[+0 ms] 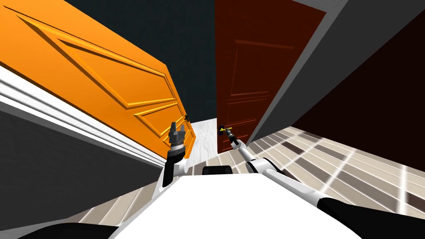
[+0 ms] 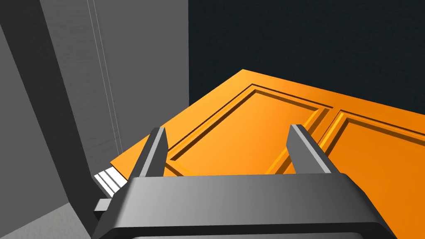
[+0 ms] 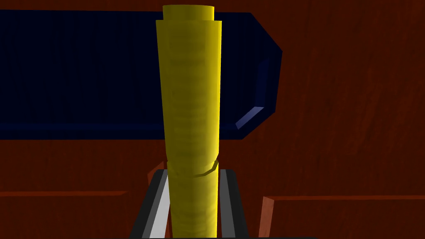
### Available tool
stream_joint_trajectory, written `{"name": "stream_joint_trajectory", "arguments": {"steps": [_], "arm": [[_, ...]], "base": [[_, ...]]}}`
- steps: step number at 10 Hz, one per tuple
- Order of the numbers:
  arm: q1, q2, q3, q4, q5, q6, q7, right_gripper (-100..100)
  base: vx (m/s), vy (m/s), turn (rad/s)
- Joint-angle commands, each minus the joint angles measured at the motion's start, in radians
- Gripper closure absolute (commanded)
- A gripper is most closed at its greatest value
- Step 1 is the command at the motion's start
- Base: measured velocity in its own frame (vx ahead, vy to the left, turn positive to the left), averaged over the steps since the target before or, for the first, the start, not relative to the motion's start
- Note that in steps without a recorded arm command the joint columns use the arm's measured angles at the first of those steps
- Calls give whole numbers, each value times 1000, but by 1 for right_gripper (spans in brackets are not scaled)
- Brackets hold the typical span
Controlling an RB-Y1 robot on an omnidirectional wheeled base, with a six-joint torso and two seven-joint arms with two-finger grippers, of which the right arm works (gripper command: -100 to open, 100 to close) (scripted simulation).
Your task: Push the door open
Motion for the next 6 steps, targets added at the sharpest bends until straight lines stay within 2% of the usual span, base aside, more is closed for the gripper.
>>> {"name": "stream_joint_trajectory", "arguments": {"steps": [1,6], "arm": [[1,-9,-14,-22,-6,7,5,100],[5,-21,-72,-16,-32,15,41,100]], "base": [[134,98,-39],[198,110,-51]]}}
